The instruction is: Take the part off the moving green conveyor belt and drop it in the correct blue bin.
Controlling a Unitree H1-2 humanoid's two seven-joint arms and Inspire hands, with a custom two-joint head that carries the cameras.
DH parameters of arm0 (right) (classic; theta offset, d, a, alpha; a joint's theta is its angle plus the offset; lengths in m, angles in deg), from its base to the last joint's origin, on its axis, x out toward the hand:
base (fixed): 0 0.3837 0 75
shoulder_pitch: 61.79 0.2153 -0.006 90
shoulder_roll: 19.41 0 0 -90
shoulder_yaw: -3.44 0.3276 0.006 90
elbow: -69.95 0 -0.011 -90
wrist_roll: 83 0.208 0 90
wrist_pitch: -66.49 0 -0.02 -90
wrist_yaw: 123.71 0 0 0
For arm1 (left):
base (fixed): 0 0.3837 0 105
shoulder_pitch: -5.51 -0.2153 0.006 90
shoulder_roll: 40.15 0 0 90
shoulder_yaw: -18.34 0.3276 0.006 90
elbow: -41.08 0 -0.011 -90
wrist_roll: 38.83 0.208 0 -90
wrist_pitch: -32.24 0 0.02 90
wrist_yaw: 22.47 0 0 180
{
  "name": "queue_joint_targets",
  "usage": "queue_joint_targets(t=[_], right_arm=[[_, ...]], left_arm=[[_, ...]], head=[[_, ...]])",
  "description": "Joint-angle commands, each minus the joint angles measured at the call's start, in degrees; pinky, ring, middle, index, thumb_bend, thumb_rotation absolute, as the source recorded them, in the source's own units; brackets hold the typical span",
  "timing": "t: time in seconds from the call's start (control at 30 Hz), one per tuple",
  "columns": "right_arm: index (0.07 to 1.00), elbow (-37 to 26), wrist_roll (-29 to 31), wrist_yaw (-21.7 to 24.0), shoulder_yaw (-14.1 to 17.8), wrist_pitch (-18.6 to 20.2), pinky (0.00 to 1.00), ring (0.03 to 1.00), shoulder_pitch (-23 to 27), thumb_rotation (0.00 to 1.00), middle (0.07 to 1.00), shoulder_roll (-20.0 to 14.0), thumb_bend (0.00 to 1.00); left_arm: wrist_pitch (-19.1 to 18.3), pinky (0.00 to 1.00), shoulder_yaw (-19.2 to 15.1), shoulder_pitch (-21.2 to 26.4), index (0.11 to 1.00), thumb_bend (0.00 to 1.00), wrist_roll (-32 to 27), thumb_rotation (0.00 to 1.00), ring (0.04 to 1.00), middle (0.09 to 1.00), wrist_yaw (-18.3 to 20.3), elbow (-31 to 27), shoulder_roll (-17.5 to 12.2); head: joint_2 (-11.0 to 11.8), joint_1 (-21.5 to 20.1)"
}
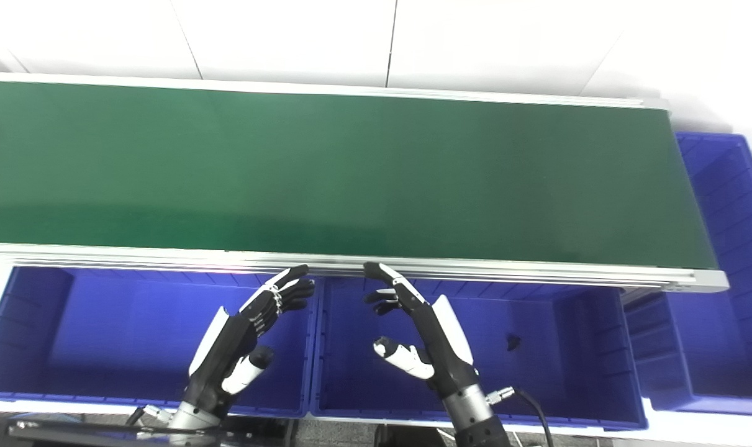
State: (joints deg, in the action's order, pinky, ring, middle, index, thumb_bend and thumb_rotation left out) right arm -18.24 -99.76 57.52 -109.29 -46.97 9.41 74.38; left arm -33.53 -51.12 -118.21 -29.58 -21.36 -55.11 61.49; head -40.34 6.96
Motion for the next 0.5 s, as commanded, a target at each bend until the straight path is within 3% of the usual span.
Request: queue_joint_targets(t=[0.0, 0.2, 0.47], right_arm=[[0.906, -0.6, -0.1, -1.5, -0.9, -3.5, 0.61, 0.702, 0.5, 0.99, 0.839, -0.4, 0.83], [0.885, 0.2, -0.8, -3.2, -2.5, -3.5, 0.61, 0.702, 0.9, 0.98, 0.830, -0.5, 0.85], [0.880, 1.2, -0.8, -4.3, -3.5, -3.4, 0.59, 0.690, 1.5, 0.99, 0.837, -0.8, 0.85]], left_arm=[[2.3, 0.80, 0.0, -0.1, 0.875, 0.75, -0.6, 0.93, 0.831, 0.832, 0.5, -0.9, -0.3], [2.4, 0.82, -0.3, -0.3, 0.887, 0.73, -1.3, 0.95, 0.842, 0.838, 0.6, -1.1, -1.0], [2.5, 0.84, -0.2, 0.2, 0.883, 0.75, -1.4, 0.98, 0.841, 0.836, 0.4, -0.2, -1.3]], head=[[0.0, -1.3], [0.3, -4.3], [0.9, -2.6]])
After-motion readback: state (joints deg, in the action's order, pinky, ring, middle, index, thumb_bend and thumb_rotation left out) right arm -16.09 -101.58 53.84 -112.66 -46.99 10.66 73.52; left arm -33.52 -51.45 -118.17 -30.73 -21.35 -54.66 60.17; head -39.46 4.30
